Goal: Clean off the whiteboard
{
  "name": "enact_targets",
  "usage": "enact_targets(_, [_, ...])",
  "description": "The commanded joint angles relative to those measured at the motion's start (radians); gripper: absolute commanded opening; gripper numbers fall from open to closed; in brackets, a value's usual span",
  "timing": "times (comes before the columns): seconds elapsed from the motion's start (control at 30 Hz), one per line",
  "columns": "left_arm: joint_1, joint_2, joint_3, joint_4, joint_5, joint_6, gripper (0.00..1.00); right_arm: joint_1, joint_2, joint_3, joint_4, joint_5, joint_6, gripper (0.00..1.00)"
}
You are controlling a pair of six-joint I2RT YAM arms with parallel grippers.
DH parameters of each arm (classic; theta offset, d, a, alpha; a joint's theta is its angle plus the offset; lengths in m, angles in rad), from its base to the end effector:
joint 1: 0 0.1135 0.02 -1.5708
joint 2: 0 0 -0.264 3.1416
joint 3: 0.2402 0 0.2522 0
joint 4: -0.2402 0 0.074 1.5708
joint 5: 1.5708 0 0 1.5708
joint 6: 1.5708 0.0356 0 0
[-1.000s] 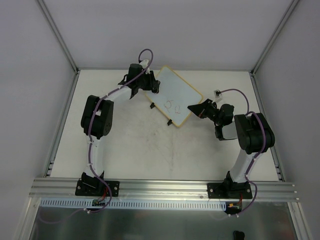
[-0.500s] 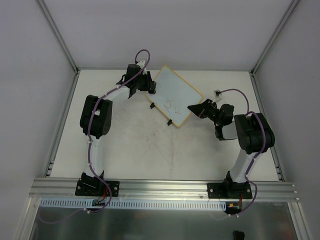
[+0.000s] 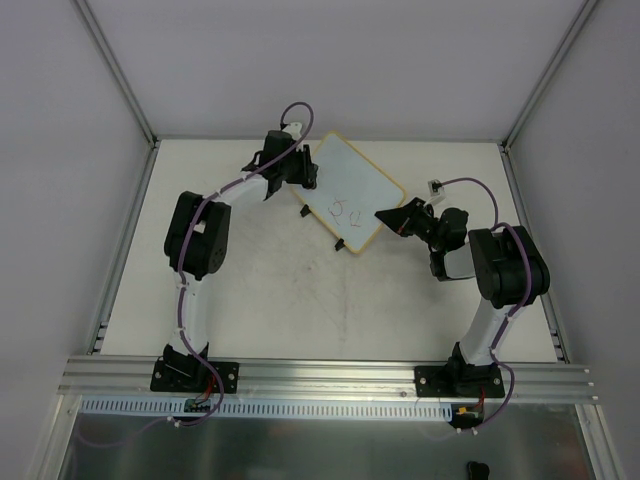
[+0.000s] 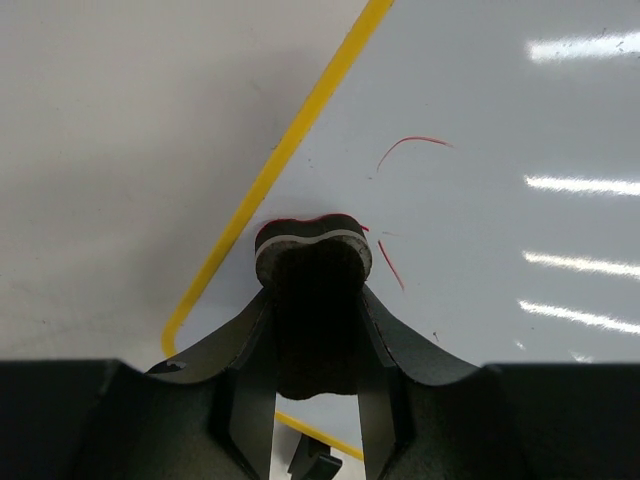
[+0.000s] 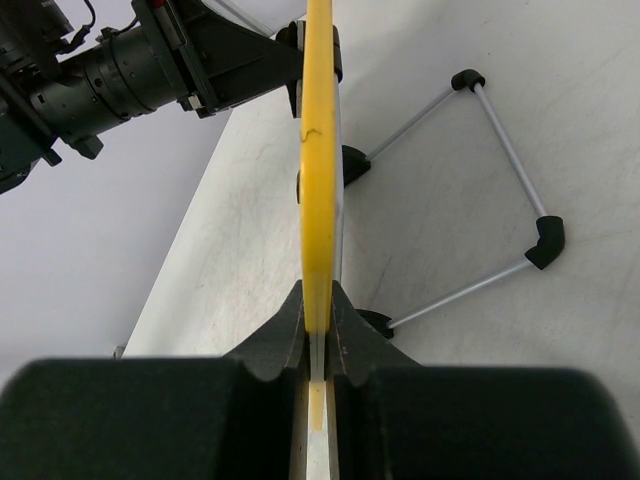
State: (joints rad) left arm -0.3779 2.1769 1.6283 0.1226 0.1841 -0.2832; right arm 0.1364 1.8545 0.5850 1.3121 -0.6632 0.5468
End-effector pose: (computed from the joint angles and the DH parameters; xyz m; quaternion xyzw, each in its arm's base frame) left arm 0.4716 -0.1942 0.2089 0.0894 0.8337 -0.2481 0.4851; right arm 0.3198 0.0660 0.1552 -0.0968 0.6884 0.4409 0.5678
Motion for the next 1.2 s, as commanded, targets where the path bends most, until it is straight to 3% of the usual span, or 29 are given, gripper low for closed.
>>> enact_targets(0.0, [-0.104, -0.020, 0.005, -0.020, 0.035, 0.032, 0.00, 0.022, -0.003, 0.019, 0.219, -0.035, -0.053, 0.00])
enact_targets(0.23, [-0.173, -0.040, -0.024, -0.024, -0.012, 0.047, 0.00, 0.020, -0.003, 0.019, 0.219, -0.036, -0.053, 0.00])
enact_targets(0.43, [-0.170, -0.039, -0.013, -0.037, -0.018, 0.045, 0.00, 0.020, -0.003, 0.016, 0.219, -0.036, -0.053, 0.00])
enact_targets(0.83, [-0.029, 0.024, 0.194, -0.118, 0.015, 0.044, 0.00, 0.020, -0.003, 0.019, 0.219, -0.036, -0.053, 0.00])
enact_targets(1.17, [-0.024, 0.063, 0.289, -0.166, -0.044, 0.082, 0.00, 0.020, -0.002, 0.018, 0.219, -0.038, -0.053, 0.00])
